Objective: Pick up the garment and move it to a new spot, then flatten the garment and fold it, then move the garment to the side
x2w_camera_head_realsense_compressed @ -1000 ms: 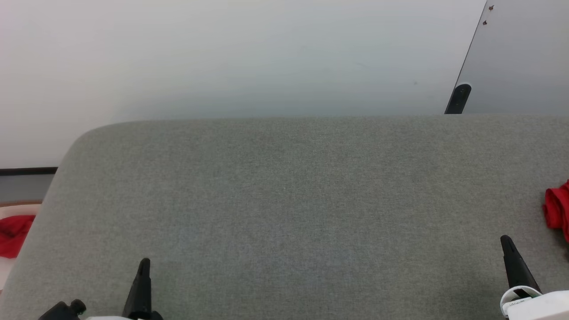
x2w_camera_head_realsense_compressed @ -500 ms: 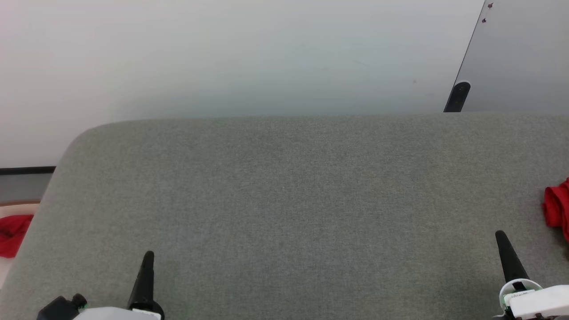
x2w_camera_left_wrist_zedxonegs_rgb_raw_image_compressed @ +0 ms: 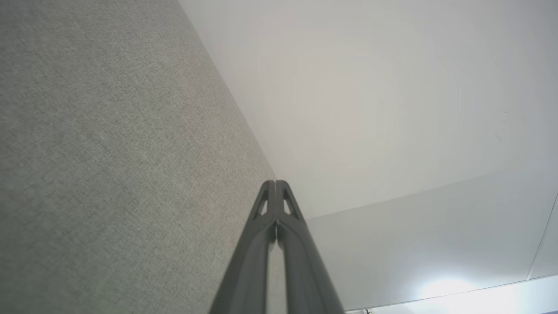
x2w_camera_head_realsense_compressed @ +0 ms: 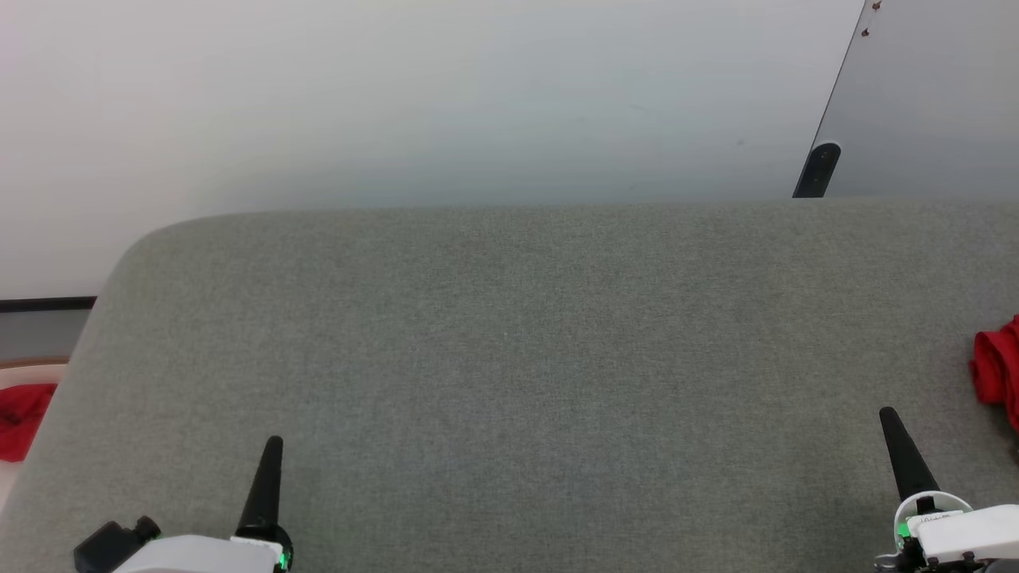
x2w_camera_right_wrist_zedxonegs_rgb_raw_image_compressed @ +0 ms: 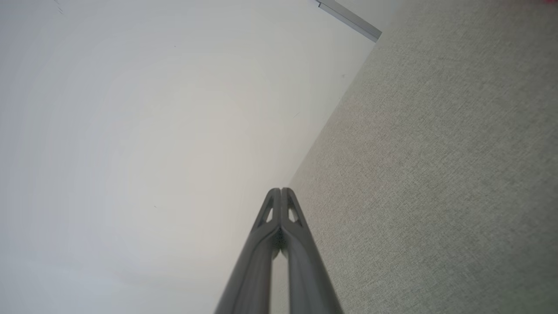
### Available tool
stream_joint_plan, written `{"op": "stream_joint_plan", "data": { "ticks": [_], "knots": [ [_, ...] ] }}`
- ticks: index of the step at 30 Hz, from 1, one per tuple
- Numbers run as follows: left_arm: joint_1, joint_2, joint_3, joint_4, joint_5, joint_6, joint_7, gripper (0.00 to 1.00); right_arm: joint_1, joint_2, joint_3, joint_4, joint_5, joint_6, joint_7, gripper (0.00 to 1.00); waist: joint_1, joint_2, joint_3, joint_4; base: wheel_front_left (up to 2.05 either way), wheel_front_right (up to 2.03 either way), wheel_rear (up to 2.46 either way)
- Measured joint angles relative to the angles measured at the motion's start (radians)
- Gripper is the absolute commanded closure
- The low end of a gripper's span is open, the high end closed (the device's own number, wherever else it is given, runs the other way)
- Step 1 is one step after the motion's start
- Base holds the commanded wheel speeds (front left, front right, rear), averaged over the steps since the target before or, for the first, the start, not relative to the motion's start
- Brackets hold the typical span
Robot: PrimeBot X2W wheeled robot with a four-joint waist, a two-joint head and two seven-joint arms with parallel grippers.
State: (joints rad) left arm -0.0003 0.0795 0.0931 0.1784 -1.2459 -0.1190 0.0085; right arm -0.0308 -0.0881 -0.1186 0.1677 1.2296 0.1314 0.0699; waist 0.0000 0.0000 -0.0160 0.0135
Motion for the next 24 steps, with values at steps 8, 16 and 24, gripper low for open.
{"op": "stream_joint_plan", "data": {
  "ticks": [8,16,24],
  "knots": [
    [-0.019,-0.005,0.003,0.013,-0.065,-0.002,0.018,1.0,-0.009,0.006,0.0,0.015,0.067,0.0,0.006,1.0,0.0,0.0,0.003,-0.002,0.0,0.0,0.0],
    [-0.037,-0.01,0.007,0.024,-0.124,-0.004,0.035,1.0,-0.021,0.013,0.001,0.027,0.13,0.0,0.014,1.0,0.0,0.0,0.006,-0.004,0.0,0.0,0.0],
    [-0.052,-0.014,0.01,0.034,-0.182,-0.004,0.053,1.0,-0.038,0.019,0.001,0.04,0.19,0.0,0.02,1.0,0.0,0.0,0.009,-0.006,0.0,0.0,0.0]
  ]
}}
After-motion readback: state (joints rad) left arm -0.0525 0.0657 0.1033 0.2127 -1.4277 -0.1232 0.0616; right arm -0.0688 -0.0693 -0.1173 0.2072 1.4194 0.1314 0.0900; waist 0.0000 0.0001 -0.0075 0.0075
